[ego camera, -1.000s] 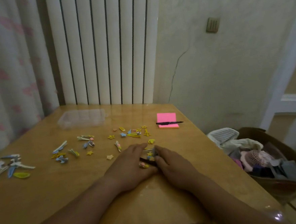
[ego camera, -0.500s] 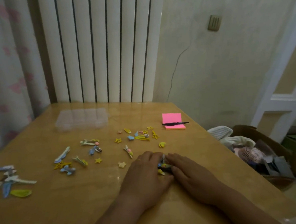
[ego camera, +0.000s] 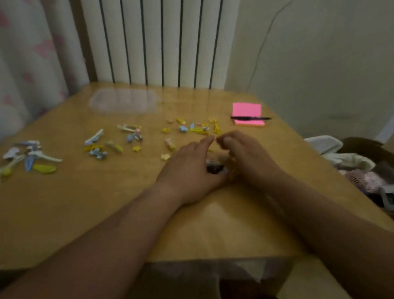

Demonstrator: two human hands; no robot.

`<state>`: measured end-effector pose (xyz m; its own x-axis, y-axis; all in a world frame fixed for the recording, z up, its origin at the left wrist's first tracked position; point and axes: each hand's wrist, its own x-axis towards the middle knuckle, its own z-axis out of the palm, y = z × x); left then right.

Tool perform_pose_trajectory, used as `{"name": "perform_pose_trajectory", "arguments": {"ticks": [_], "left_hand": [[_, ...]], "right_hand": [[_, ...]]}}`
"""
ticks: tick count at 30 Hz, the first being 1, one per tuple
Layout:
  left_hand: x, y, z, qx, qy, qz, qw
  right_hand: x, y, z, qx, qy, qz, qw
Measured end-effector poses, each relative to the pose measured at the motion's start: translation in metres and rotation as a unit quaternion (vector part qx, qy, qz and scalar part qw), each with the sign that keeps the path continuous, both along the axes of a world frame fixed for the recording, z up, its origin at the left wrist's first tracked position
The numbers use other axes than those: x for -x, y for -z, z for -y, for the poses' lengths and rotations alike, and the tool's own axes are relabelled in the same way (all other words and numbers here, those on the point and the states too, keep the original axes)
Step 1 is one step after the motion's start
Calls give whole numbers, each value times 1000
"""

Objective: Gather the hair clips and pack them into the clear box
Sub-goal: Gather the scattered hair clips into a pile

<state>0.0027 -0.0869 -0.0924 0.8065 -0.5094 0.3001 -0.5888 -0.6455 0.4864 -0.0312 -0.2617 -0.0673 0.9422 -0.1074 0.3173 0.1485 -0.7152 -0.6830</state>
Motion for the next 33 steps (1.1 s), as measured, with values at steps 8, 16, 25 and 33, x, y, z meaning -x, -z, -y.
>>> {"name": "perform_pose_trajectory", "arguments": {"ticks": [8, 16, 25, 33], "left_hand": [[-2, 1, 4, -21, -58, 56, 996], [-5, 6, 3, 14, -83, 75, 994], [-7, 8, 4, -10, -89, 53, 995], [-4, 5, 4, 11, -76, 44, 996]], "right_hand": [[-69, 3, 26, 112, 37, -27, 993], [-148, -8, 35, 140, 23, -105, 984], [-138, -2, 6, 183, -143, -105, 967], [-98, -6, 11, 61, -163, -81, 981]]}}
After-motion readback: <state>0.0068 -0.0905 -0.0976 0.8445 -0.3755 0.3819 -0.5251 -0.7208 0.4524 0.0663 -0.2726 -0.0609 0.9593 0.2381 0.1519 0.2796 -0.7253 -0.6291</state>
